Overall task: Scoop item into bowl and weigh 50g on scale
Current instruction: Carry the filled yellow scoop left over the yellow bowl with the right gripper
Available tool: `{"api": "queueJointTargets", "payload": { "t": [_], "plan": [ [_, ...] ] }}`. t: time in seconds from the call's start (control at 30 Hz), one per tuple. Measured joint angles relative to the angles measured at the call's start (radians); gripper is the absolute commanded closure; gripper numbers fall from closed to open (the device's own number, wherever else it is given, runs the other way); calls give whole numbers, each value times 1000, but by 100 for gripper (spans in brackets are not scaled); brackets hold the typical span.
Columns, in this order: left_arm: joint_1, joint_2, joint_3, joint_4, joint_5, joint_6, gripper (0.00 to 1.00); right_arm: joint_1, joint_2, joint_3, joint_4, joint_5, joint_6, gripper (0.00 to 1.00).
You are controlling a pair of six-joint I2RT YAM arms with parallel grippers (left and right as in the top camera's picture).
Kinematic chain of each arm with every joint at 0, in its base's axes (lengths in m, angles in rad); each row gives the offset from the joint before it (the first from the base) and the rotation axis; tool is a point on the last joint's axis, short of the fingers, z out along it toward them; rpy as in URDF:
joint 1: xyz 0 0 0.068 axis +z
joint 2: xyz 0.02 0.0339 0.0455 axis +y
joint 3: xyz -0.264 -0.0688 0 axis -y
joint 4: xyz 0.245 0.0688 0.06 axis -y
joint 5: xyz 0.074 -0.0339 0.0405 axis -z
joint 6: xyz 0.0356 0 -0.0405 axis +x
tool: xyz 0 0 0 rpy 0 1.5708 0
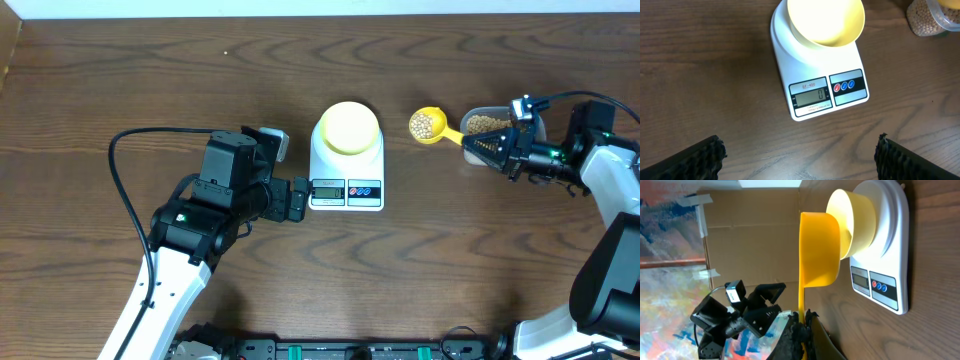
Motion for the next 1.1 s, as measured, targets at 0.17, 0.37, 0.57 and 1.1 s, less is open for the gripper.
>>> {"api": "queueJointTargets", "payload": {
  "t": [0.17,0.37,0.57,1.1],
  "plan": [
    [0,0,0,0,0,0,2,12,0,0,2,0,17,99],
    [0,0,0,0,0,0,2,19,0,0,46,-21,29,99],
    [0,0,0,0,0,0,2,37,0,-1,138,-51,78,99],
    [0,0,0,0,0,0,2,124,0,-2,472,-22,390,99]
  ]
}}
